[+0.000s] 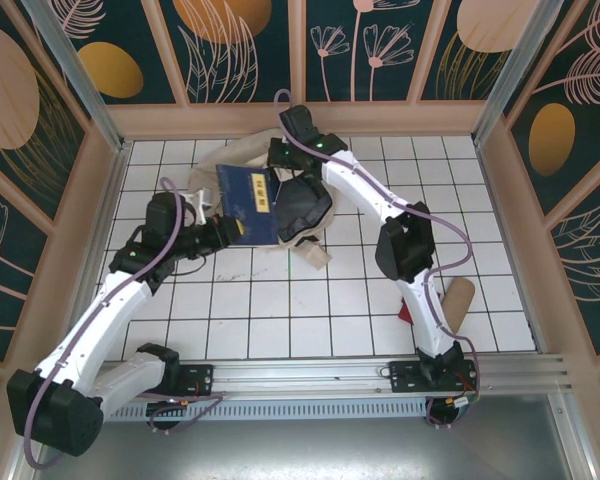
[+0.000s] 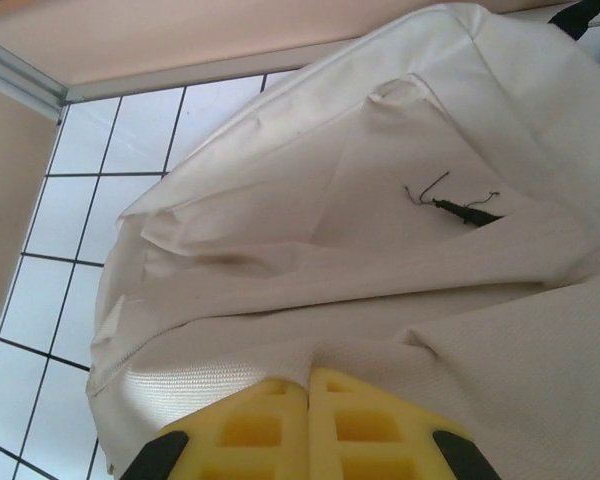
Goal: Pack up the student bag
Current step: Open the student bag at the top-center of the table, then place the book in the student bag.
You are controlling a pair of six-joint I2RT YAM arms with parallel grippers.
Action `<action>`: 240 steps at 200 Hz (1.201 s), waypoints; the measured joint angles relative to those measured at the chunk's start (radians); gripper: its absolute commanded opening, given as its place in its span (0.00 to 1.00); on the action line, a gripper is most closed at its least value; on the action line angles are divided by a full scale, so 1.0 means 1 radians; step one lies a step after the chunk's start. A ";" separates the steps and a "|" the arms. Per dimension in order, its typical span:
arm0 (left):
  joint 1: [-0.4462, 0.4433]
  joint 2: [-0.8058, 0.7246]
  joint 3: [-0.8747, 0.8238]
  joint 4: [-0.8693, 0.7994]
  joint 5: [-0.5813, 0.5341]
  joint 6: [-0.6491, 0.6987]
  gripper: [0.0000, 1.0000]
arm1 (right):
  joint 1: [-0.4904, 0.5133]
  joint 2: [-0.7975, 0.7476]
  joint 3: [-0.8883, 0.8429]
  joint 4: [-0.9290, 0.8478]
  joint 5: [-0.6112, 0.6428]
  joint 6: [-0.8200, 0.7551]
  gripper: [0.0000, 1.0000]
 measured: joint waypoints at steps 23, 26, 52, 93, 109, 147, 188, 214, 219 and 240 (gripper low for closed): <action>-0.066 0.013 -0.043 0.066 0.014 -0.028 0.00 | -0.031 0.002 0.007 -0.002 -0.049 0.001 0.00; -0.072 0.016 -0.047 0.073 0.013 -0.033 0.00 | -0.032 0.002 0.009 -0.002 -0.053 0.001 0.00; -0.134 0.085 -0.062 0.123 0.002 -0.056 0.00 | -0.042 0.005 0.047 -0.008 -0.091 0.002 0.00; -0.185 0.242 -0.071 0.245 -0.019 -0.117 0.00 | -0.042 0.006 0.093 -0.009 -0.136 0.004 0.00; -0.191 0.303 -0.071 0.298 -0.029 -0.145 0.00 | -0.041 0.006 0.093 -0.014 -0.150 0.004 0.00; -0.197 0.441 -0.058 0.429 -0.058 -0.220 0.00 | -0.032 0.005 0.090 -0.021 -0.177 0.008 0.00; -0.197 0.569 0.014 0.529 -0.107 -0.313 0.00 | -0.025 -0.037 0.033 -0.022 -0.199 0.012 0.00; -0.198 0.622 0.039 0.575 -0.159 -0.370 0.00 | -0.021 -0.072 -0.001 -0.020 -0.203 0.012 0.00; -0.198 0.630 0.042 0.581 -0.169 -0.379 0.00 | -0.019 -0.077 -0.008 -0.019 -0.203 0.012 0.00; -0.196 0.643 0.047 0.603 -0.204 -0.416 0.00 | -0.011 -0.095 -0.028 -0.018 -0.203 0.013 0.00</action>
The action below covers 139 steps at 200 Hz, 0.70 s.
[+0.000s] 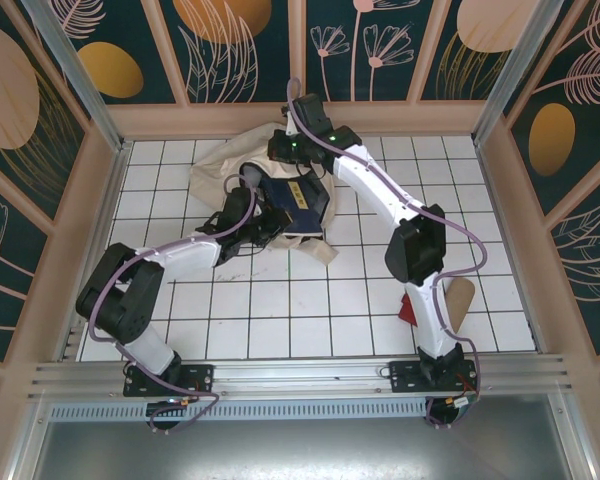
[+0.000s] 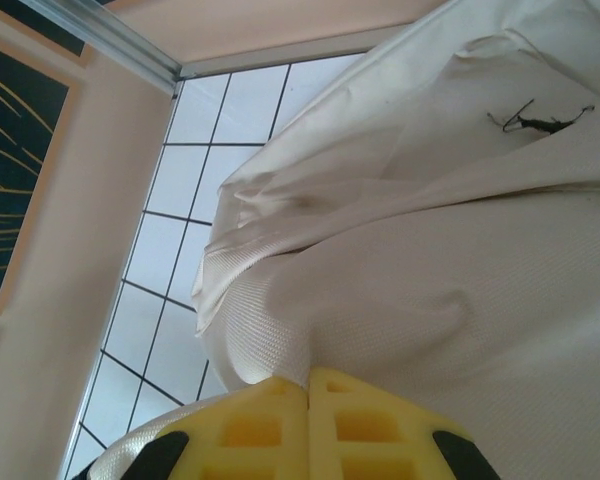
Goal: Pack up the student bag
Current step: Place the book in the student bag.
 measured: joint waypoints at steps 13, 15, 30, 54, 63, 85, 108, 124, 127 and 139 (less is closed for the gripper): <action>0.003 0.000 0.000 0.018 -0.021 -0.016 0.00 | 0.005 -0.007 -0.009 0.003 0.000 0.000 0.00; 0.004 0.000 0.000 0.021 -0.025 -0.018 0.00 | 0.006 -0.008 -0.011 0.003 0.000 0.000 0.00; 0.013 0.000 0.000 0.037 -0.047 -0.031 0.00 | 0.011 -0.011 -0.018 0.006 -0.001 0.002 0.00; 0.027 0.000 0.000 0.056 -0.086 -0.061 0.00 | 0.013 -0.014 -0.027 0.008 -0.005 0.003 0.00; 0.031 0.000 0.000 0.066 -0.107 -0.077 0.00 | 0.014 -0.014 -0.028 0.008 -0.007 0.006 0.00; 0.033 0.000 0.000 0.084 -0.151 -0.119 0.00 | 0.019 -0.015 -0.031 0.012 -0.015 0.022 0.00; 0.033 0.000 0.000 0.094 -0.195 -0.169 0.00 | 0.027 -0.017 -0.031 0.020 -0.030 0.041 0.00; 0.033 0.006 0.000 0.102 -0.228 -0.205 0.00 | 0.037 -0.018 -0.031 0.030 -0.045 0.055 0.00; 0.033 0.008 0.000 0.105 -0.235 -0.211 0.00 | 0.039 -0.018 -0.031 0.032 -0.046 0.056 0.00; 0.033 0.026 0.000 0.118 -0.262 -0.234 0.02 | 0.049 -0.020 -0.031 0.035 -0.052 0.064 0.00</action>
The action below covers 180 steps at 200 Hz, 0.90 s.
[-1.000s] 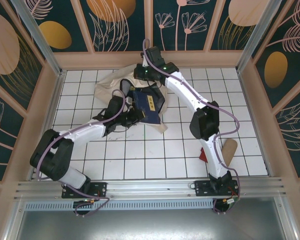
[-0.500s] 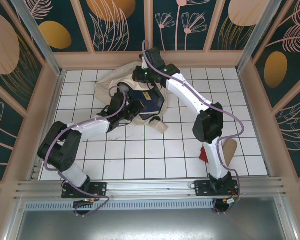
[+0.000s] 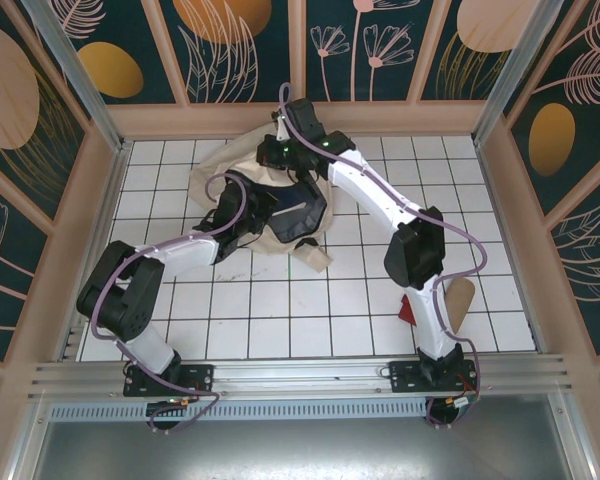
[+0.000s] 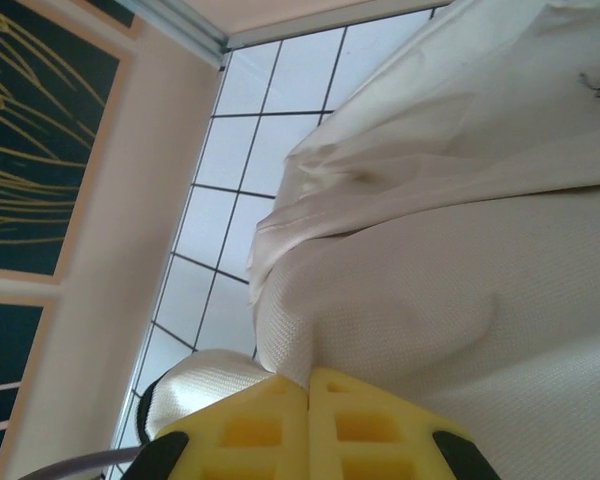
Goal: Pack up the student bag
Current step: Place the book in the student bag, then close the student bag at the top-center of the table.
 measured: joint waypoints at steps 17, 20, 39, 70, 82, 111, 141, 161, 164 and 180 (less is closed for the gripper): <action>0.000 0.028 0.000 0.009 -0.039 -0.021 0.20 | 0.013 -0.003 0.000 0.000 -0.004 0.011 0.00; 0.000 0.034 0.000 0.009 -0.046 -0.024 0.25 | 0.015 -0.003 -0.001 0.001 -0.005 0.012 0.00; 0.001 0.058 0.002 0.003 -0.077 -0.023 0.49 | 0.023 -0.008 -0.011 0.002 -0.006 0.016 0.00; 0.002 0.037 0.010 -0.029 -0.083 -0.003 0.67 | 0.021 -0.009 -0.029 0.008 -0.003 0.024 0.00; 0.002 0.000 0.010 -0.065 -0.072 0.011 0.70 | 0.017 -0.009 -0.034 0.008 -0.002 0.032 0.00; 0.002 -0.138 -0.003 -0.148 -0.026 0.054 0.72 | 0.000 -0.009 -0.034 0.018 0.004 0.041 0.00; 0.002 -0.260 -0.051 -0.217 0.048 0.092 0.72 | -0.037 -0.009 -0.034 0.023 0.019 0.048 0.00; 0.002 -0.302 -0.105 -0.263 0.095 0.116 0.69 | -0.063 -0.009 -0.034 0.022 0.024 0.057 0.00; 0.002 -0.307 -0.112 -0.272 0.101 0.121 0.68 | -0.065 -0.009 -0.034 0.022 0.025 0.057 0.00; 0.002 -0.344 -0.146 -0.336 0.101 0.154 0.66 | -0.074 -0.009 -0.034 0.022 0.027 0.059 0.00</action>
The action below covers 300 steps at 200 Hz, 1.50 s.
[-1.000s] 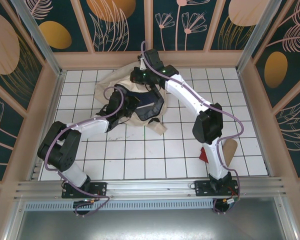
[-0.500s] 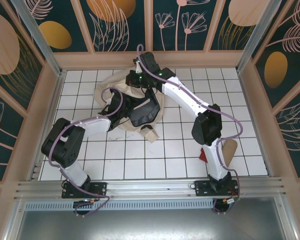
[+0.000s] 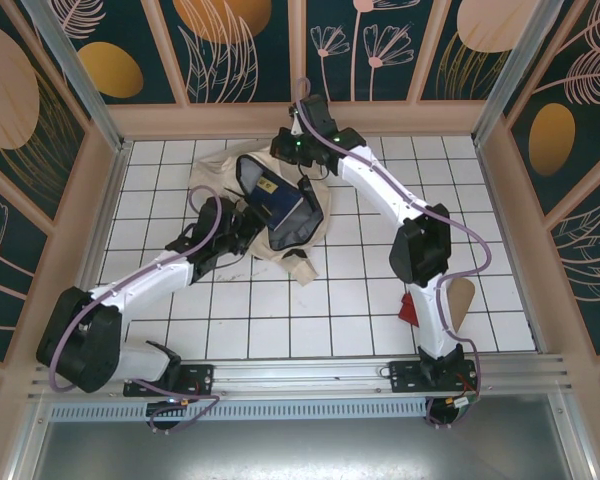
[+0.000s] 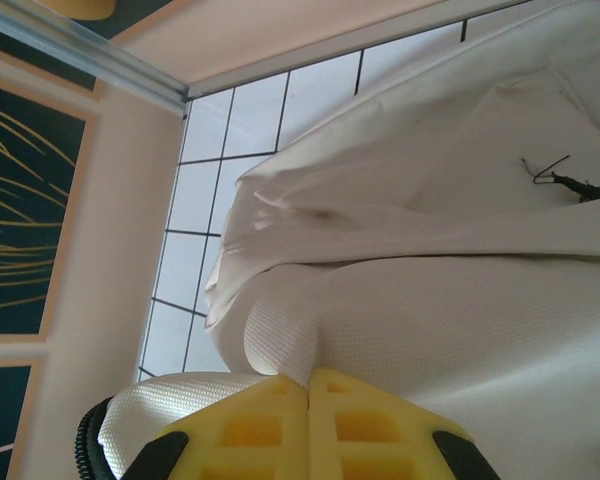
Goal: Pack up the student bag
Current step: Close the student bag at the top-center of the table.
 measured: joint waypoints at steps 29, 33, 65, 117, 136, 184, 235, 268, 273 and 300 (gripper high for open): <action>0.000 -0.098 0.002 -0.109 -0.050 0.104 0.63 | 0.001 0.000 0.000 0.000 -0.005 -0.004 0.00; 0.000 -0.111 0.008 -0.124 -0.060 0.119 0.63 | 0.001 0.000 0.000 0.000 -0.008 -0.006 0.00; 0.039 -0.189 0.106 -0.236 -0.125 0.234 0.64 | 0.001 -0.009 -0.040 0.015 -0.029 -0.056 0.00; 0.134 -0.154 0.309 -0.322 -0.129 0.387 0.73 | 0.006 -0.118 -0.301 0.055 -0.085 -0.135 0.00; 0.137 -0.105 0.346 -0.317 -0.076 0.449 0.74 | 0.007 -0.147 -0.341 0.069 -0.097 -0.148 0.00; 0.136 0.048 0.389 -0.348 -0.026 0.583 0.80 | 0.012 -0.166 -0.371 0.104 -0.147 -0.193 0.00; 0.137 0.107 0.447 -0.350 -0.038 0.593 0.80 | 0.034 -0.187 -0.505 0.108 -0.153 -0.233 0.15; 0.152 0.107 0.431 -0.352 -0.071 0.576 0.84 | 0.037 -0.235 -0.568 0.105 -0.125 -0.229 0.49; 0.157 0.106 0.423 -0.352 -0.079 0.570 0.84 | 0.039 -0.253 -0.584 0.107 -0.119 -0.233 0.51; 0.204 0.080 0.333 -0.357 -0.107 0.551 0.89 | 0.041 -0.385 -0.690 0.129 -0.061 -0.206 0.56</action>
